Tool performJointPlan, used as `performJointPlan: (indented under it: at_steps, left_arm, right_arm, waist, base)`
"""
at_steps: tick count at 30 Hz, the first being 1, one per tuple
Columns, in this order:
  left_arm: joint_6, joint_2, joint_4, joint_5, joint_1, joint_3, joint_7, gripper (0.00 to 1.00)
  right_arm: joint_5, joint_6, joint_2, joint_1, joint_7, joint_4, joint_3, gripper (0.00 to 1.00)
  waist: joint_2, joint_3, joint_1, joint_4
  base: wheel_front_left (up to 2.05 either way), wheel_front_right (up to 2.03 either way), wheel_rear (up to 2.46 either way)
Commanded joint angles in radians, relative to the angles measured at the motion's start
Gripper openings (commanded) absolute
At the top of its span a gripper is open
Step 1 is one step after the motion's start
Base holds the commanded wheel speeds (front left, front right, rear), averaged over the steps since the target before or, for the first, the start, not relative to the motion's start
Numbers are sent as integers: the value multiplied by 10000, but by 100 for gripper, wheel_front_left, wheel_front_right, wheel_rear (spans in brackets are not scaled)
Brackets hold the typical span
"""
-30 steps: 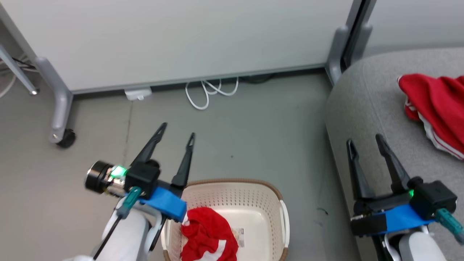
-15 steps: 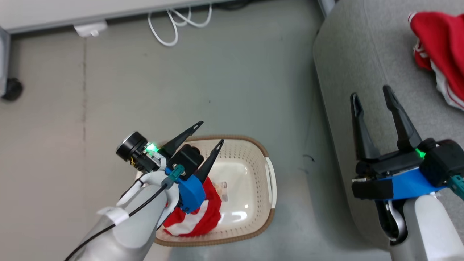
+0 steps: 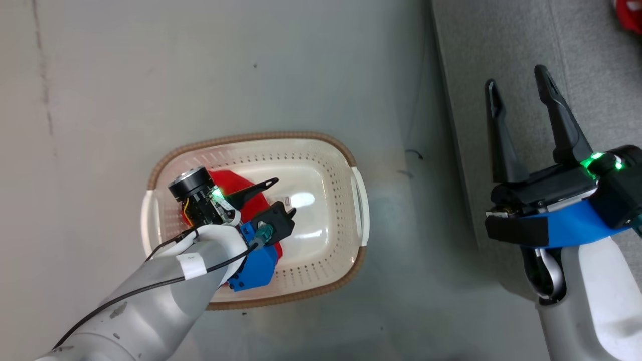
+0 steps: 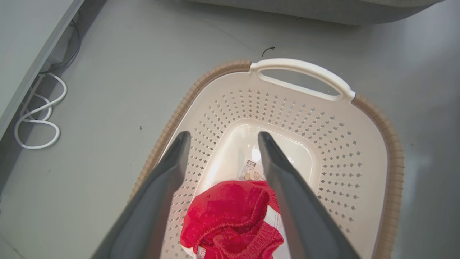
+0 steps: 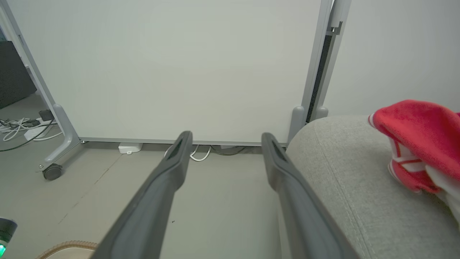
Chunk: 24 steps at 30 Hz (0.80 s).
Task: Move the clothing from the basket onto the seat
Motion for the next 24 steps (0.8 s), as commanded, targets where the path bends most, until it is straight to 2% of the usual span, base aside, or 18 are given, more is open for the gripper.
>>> performJointPlan:
  at_steps: [1,10,24]
  left_arm:
    - [-8,-27,316,-182,-334,-355,147,100]
    - [-9,-96,1198,254,-448,-839,943,100]
    - [-9,336,1876,841,-624,-847,2844,100]
  right_arm:
    - [-78,5,-28,-235,-6,-92,-4,100]
    - [-69,5,102,-602,-5,-254,133,100]
    - [-74,5,255,-860,-5,-731,102,100]
  waist:
    - [0,578,-2,-212]
    - [0,1497,-2,-599]
    - [0,2672,-2,-1006]
  base:
    - [0,0,0]
    - [0,0,0]
    - [0,0,0]
